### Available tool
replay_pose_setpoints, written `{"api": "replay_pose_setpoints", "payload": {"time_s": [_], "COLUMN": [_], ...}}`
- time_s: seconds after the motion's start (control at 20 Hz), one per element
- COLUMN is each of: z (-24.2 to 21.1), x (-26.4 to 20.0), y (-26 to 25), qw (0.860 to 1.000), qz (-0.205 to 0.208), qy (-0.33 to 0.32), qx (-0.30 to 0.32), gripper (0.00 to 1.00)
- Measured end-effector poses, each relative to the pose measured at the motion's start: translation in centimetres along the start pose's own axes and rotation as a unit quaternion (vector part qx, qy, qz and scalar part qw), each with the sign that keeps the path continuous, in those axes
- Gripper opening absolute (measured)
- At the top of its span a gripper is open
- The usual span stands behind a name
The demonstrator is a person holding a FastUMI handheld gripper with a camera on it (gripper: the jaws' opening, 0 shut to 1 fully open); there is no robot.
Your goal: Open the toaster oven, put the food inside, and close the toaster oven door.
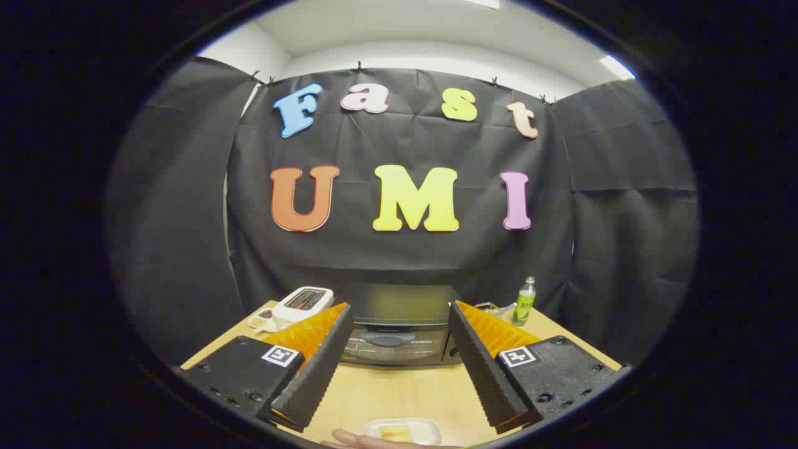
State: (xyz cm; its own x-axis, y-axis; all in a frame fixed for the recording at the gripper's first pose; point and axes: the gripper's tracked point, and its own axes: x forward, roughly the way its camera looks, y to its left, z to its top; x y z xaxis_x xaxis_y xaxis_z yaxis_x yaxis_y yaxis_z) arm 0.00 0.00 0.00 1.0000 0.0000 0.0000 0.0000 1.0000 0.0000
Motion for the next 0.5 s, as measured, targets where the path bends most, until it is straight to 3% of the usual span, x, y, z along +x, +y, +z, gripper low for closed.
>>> {"api": "replay_pose_setpoints", "payload": {"time_s": [0.5], "z": [-0.24], "x": [0.29], "y": [0.21], "qw": [1.0], "qz": [0.007], "qy": [-0.008], "qx": [-0.013], "gripper": [1.0]}}
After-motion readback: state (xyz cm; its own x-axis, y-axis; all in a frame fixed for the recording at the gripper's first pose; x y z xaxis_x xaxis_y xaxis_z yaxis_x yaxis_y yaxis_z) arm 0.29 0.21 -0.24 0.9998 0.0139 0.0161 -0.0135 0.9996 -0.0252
